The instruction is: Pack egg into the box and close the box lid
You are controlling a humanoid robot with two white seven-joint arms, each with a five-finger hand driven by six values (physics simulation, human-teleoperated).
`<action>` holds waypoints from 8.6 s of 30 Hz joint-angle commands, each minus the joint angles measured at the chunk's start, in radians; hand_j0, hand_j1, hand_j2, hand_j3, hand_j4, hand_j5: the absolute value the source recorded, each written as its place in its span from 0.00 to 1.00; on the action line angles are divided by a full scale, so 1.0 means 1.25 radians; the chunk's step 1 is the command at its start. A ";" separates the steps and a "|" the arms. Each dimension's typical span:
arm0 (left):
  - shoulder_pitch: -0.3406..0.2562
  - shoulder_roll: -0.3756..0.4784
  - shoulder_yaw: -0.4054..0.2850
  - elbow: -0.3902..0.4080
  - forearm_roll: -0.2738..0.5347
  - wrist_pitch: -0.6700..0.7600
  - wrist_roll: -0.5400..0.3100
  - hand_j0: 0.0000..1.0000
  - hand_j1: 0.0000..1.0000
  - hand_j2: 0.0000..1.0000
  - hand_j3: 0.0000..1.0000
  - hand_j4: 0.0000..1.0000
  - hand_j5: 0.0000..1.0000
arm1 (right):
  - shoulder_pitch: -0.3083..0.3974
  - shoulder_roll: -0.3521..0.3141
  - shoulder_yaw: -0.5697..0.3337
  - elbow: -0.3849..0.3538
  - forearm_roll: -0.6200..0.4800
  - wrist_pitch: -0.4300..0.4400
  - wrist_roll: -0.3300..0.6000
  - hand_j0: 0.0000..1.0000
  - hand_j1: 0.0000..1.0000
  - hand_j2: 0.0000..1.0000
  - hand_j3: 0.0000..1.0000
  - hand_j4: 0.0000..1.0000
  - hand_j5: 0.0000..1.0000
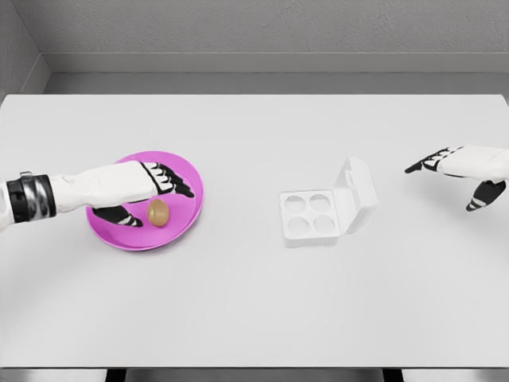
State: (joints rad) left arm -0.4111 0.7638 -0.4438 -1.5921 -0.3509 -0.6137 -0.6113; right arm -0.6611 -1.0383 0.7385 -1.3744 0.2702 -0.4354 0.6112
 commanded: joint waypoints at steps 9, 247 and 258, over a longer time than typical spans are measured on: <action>-0.002 0.009 -0.047 0.020 0.113 0.002 0.000 0.93 0.93 0.93 0.93 0.93 0.93 | 0.000 0.000 0.001 0.002 -0.003 0.002 0.000 1.00 1.00 1.00 1.00 1.00 1.00; -0.082 -0.434 -0.128 0.190 0.483 0.002 0.000 0.39 0.39 0.39 0.39 0.39 0.39 | 0.000 -0.009 0.008 -0.030 -0.003 -0.081 0.000 1.00 1.00 1.00 1.00 1.00 1.00; -0.081 -0.437 -0.131 0.194 0.535 0.042 0.000 0.40 0.40 0.40 0.40 0.40 0.40 | 0.000 -0.010 0.009 -0.030 -0.003 -0.081 0.000 1.00 1.00 1.00 1.00 1.00 1.00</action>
State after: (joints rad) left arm -0.5123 0.2183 -0.6064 -1.3514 0.2805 -0.5699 -0.6115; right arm -0.6611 -1.0484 0.7506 -1.4112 0.2711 -0.5390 0.6112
